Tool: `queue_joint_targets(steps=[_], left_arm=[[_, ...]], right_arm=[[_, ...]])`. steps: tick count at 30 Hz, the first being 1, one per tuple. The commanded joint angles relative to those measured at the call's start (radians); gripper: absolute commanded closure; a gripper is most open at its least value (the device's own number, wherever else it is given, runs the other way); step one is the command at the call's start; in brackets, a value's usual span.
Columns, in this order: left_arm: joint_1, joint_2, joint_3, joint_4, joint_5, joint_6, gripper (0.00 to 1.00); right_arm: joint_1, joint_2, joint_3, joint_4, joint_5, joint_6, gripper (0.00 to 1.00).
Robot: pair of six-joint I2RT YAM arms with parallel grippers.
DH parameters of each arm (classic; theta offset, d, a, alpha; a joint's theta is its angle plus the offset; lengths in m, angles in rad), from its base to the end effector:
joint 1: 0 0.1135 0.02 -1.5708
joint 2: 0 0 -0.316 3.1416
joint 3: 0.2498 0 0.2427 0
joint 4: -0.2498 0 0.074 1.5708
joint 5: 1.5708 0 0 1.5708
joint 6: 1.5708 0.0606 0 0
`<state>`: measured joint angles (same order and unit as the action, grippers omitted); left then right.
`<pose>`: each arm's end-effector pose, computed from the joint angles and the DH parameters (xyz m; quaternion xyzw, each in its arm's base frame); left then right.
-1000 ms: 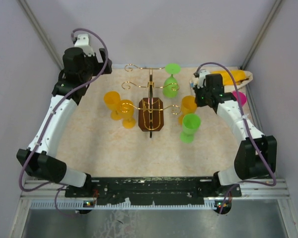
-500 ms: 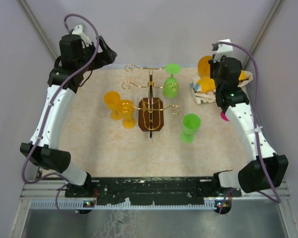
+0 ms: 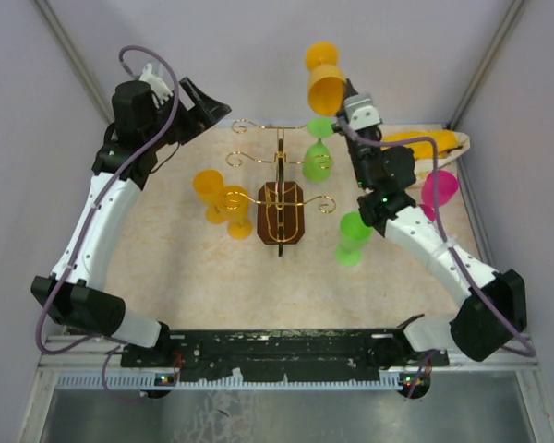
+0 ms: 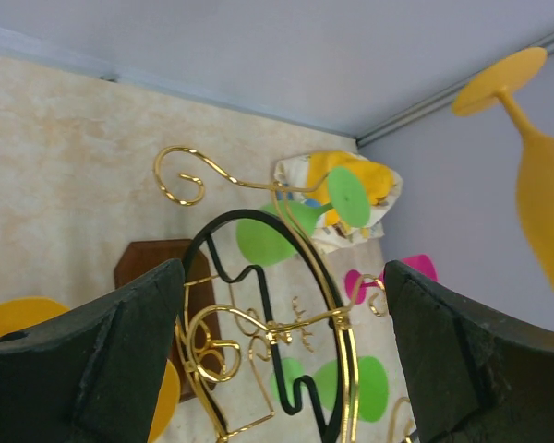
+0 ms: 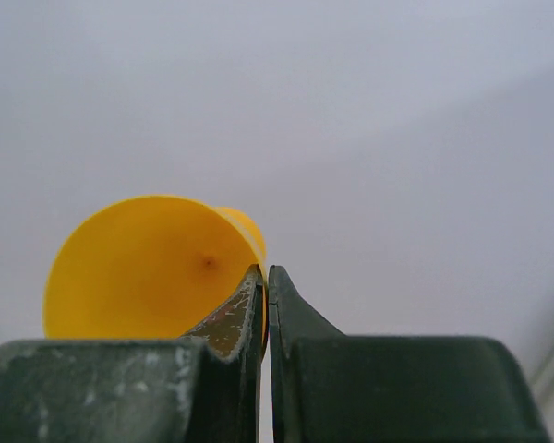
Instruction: Place the wine glass upside down on the wine glass rack
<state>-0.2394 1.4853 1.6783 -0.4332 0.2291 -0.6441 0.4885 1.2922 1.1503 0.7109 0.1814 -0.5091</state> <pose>0.3285 -0.0943 0.5007 -0.0880 0.7798 -0.3435 0.5159 0.2585 0.1250 0.5154 -0.1590 0.4580 -0.0525 0.8731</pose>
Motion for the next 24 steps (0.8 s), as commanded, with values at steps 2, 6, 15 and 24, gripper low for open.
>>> queue_joint_targets(steps=[2,6,15,24], left_arm=[[0.003,-0.08,-0.052,0.189,0.054,-0.141,0.06],[0.003,-0.127,-0.157,0.312,0.064,-0.239,0.07],[0.002,-0.191,-0.216,0.403,0.049,-0.268,0.08],[0.0,-0.203,-0.23,0.473,0.102,-0.305,0.14]], right_arm=[[0.161,0.092,-0.029,0.437,0.007,-0.212,1.0],[0.246,0.169,-0.022,0.535,0.017,-0.281,1.0],[0.339,0.225,-0.007,0.557,-0.001,-0.287,1.0],[0.398,0.232,-0.015,0.526,-0.021,-0.275,1.0]])
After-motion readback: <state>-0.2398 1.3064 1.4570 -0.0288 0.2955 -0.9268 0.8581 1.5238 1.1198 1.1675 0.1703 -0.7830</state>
